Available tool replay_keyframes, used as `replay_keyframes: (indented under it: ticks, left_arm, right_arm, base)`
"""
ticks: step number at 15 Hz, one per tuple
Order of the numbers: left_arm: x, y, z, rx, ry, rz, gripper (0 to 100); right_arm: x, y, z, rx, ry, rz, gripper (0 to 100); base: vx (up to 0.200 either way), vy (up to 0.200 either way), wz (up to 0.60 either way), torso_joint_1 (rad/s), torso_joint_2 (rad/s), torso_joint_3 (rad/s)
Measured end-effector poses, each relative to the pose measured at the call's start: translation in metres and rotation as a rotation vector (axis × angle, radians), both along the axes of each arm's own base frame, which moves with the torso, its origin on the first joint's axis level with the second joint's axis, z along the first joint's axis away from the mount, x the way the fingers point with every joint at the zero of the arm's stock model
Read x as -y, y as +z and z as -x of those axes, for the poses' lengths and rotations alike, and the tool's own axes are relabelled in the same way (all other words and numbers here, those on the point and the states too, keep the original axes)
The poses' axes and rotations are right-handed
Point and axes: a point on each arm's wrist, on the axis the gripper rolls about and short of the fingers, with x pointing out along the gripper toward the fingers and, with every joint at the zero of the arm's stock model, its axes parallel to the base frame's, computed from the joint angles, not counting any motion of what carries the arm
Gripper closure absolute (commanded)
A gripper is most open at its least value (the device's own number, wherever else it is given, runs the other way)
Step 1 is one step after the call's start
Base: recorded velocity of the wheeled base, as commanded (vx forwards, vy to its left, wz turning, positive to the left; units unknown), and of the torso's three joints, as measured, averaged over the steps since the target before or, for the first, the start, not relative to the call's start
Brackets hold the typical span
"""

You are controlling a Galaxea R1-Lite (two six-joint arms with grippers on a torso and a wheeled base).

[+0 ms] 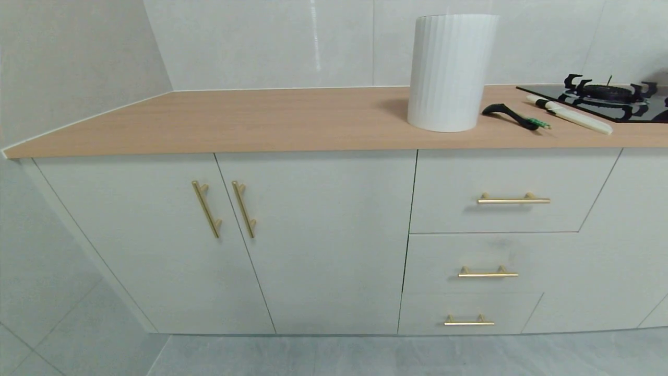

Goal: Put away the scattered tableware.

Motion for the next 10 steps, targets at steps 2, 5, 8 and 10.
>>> replay_keyframes:
  ticks: [2, 5, 8, 10]
  left_arm:
    - [0.0, 0.0, 0.0, 0.0, 0.001, 0.0, 0]
    - [-0.0001, 0.0, 0.0, 0.0, 0.003, 0.005, 0]
    - [-0.0001, 0.0001, 0.0, 0.0, 0.004, 0.008, 0]
    - [-0.0001, 0.0001, 0.0, 0.001, 0.004, 0.008, 0]
  right_arm:
    - [0.0, 0.0, 0.0, 0.0, -0.001, -0.001, 0]
    - [0.0, 0.0, 0.0, 0.0, -0.001, 0.0, 0]
    - [-0.0001, 0.0, -0.0001, -0.001, 0.003, 0.009, 0]
    - [-0.0002, 0.0, -0.0001, -0.002, 0.005, 0.034, 0]
  base:
    - [0.0, 0.0, 0.0, 0.0, 0.0, 0.0]
    - [0.0, 0.0, 0.0, 0.0, 0.0, 0.0]
    - [0.0, 0.0, 0.0, 0.0, 0.0, 0.0]
    - [0.0, 0.0, 0.0, 0.0, 0.0, 0.0]
